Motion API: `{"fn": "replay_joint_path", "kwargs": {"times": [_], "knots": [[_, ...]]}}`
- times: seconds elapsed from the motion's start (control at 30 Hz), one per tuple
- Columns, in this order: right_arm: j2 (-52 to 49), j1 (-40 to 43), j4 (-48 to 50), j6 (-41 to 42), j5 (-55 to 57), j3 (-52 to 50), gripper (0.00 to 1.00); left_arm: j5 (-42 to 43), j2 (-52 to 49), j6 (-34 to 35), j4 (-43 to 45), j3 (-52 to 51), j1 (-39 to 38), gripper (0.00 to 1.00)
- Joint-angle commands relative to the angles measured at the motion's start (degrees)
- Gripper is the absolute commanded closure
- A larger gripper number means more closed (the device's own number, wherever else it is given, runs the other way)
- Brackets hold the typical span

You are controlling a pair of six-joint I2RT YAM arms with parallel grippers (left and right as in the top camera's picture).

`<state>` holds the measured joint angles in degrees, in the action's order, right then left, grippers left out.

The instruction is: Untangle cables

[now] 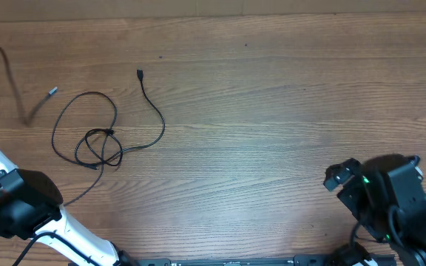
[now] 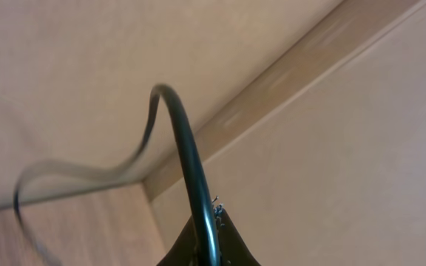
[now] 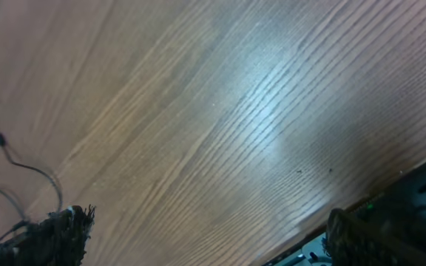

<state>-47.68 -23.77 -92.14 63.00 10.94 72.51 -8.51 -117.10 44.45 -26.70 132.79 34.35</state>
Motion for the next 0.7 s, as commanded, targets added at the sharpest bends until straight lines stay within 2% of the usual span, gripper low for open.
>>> {"fn": "replay_joint_path", "kwargs": {"times": [0.0,0.13,0.27,0.43,0.57,0.67], "knots": [[-3.1,-0.3,0.3,0.2,0.6,-0.2,0.00,2.4,1.6,-2.9,-0.6,1.5,-1.4,0.96],[-6.1,-0.3,1.0,0.2,0.6,-0.2,0.00,2.3,-0.8,-6.9,-6.8,1.4,-2.7,0.96],[-8.8,-0.3,1.4,0.2,0.3,-0.2,0.00,2.6,-5.8,-7.2,-12.7,1.4,-4.3,0.96],[-11.3,-0.3,1.3,-0.5,-3.4,-0.2,0.00,3.0,-13.2,-1.5,-18.8,1.4,-6.3,0.96],[-11.7,-0.3,0.7,-0.4,-3.5,-0.2,0.00,5.0,-16.8,0.2,-19.3,1.4,-6.7,0.96],[-11.7,-0.3,0.9,-0.4,-3.5,-0.2,0.00,2.8,-17.6,2.5,-19.4,1.4,-6.6,0.96]]}}
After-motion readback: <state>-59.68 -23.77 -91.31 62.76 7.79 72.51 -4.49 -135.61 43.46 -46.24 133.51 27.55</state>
